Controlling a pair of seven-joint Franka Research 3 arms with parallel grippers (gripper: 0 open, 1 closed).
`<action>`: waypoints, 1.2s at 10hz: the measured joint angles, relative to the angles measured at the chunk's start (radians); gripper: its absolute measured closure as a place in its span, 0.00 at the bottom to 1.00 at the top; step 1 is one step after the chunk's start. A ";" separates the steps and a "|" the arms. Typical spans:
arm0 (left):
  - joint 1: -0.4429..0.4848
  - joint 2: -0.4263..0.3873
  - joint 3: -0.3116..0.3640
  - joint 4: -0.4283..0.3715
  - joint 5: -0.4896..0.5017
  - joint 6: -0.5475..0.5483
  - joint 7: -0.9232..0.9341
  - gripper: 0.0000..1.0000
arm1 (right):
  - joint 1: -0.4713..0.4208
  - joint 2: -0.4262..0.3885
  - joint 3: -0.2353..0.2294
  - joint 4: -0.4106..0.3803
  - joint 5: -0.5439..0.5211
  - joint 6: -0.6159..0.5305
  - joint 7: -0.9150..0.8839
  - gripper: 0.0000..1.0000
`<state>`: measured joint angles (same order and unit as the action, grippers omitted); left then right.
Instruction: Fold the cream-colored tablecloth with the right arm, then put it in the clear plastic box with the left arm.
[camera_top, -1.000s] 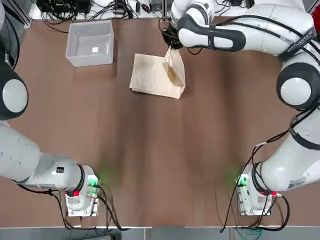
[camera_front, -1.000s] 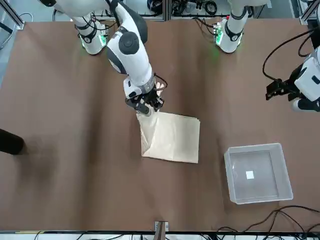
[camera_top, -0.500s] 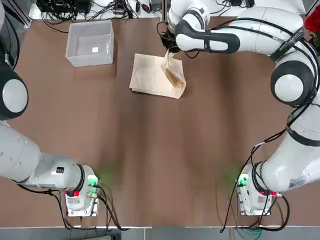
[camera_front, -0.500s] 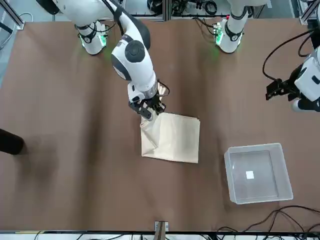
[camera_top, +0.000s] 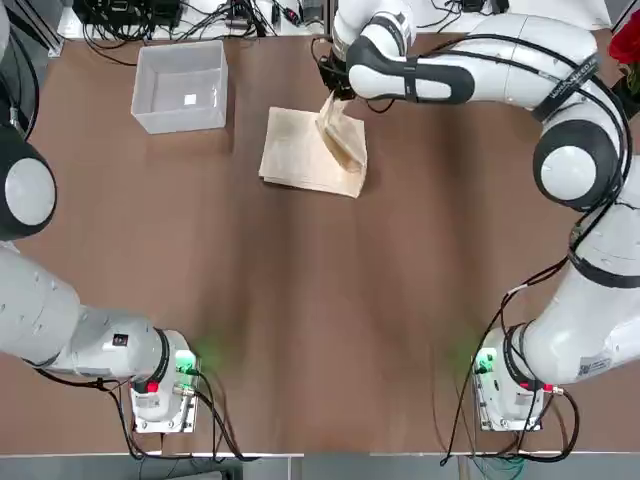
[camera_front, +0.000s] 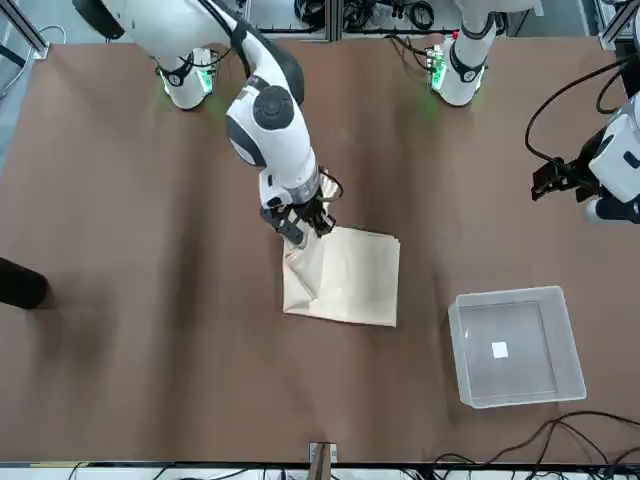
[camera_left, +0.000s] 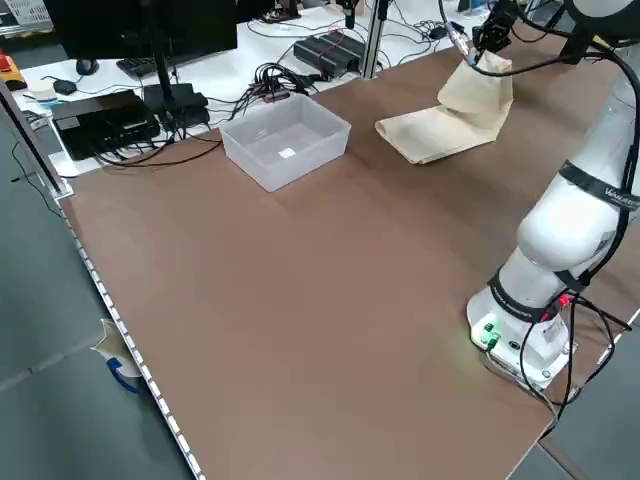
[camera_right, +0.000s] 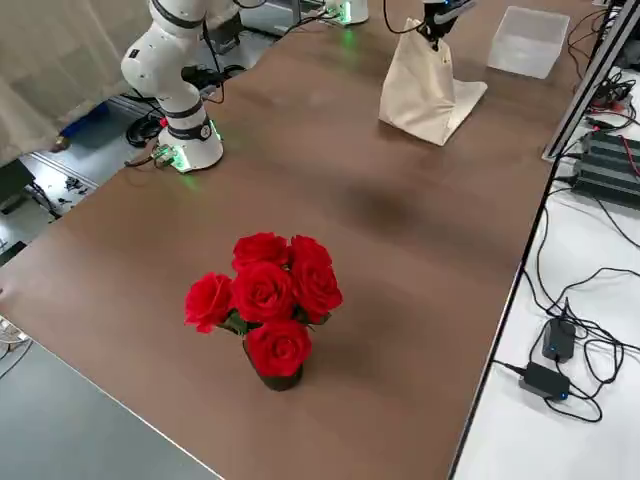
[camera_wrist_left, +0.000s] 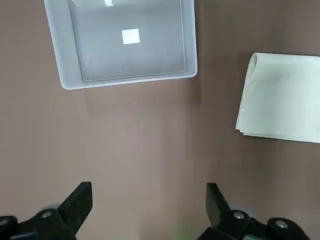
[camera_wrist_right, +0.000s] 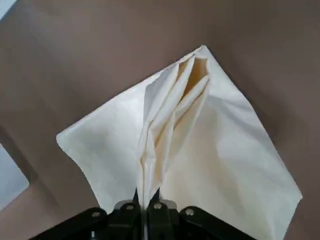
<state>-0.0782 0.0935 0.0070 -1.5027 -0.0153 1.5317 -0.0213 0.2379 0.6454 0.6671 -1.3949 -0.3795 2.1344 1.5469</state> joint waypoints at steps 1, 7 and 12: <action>0.000 0.000 0.000 0.000 0.000 0.000 0.000 0.00 | 0.000 0.008 0.000 0.008 -0.007 0.000 0.007 0.96; 0.000 0.000 0.000 0.000 0.000 0.000 0.000 0.00 | 0.014 0.047 0.003 0.017 -0.079 0.002 0.091 0.96; 0.000 0.000 0.000 0.000 0.000 0.000 0.000 0.00 | 0.034 0.056 0.003 0.018 -0.102 0.000 0.124 0.96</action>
<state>-0.0782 0.0935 0.0070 -1.5027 -0.0153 1.5317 -0.0213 0.2720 0.7010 0.6699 -1.3770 -0.4812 2.1342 1.6708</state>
